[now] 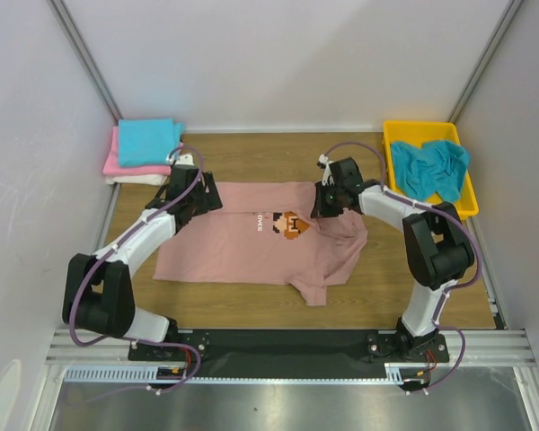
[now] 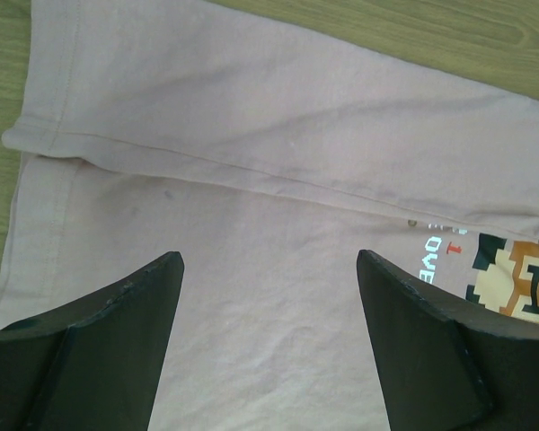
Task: Fold and stack the t-shirts
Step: Fold the tshirt
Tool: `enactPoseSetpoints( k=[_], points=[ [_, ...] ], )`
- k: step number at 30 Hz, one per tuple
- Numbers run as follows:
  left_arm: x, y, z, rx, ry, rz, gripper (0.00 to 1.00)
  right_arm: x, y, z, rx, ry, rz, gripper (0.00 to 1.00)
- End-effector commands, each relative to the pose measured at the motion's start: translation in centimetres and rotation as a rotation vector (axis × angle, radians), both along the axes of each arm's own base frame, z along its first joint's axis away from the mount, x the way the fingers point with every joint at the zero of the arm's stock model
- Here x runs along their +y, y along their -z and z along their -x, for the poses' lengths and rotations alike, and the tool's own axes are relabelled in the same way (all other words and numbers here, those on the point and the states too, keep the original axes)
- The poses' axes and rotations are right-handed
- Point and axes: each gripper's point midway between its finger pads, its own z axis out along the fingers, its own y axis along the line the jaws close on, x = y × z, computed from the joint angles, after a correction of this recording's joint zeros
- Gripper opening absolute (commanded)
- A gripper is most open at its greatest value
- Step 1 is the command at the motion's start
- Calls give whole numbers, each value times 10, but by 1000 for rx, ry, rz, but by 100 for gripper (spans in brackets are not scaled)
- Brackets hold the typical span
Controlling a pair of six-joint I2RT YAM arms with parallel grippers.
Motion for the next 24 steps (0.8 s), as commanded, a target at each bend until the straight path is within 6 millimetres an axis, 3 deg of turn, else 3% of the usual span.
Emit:
enactPoseSetpoints(
  k=[1,16,19,21,22,24],
  points=[
    [0,-14,5,-48,-9,23,84,9,-13,15,-9,-29,-19,0],
    [4,-4,35,-32,6,29,84,42,-5,67,4,-126,24,0],
    [3,-1,39,-25,14,36,84,39,3,71,27,-111,56,2],
    [1,-3,41,-30,27,47,84,36,6,76,48,-108,70,19],
    [-1,-2,41,-29,32,53,84,35,5,78,52,-106,72,42],
    [-6,-3,42,-32,54,71,84,30,2,83,71,-101,81,62]
  ],
)
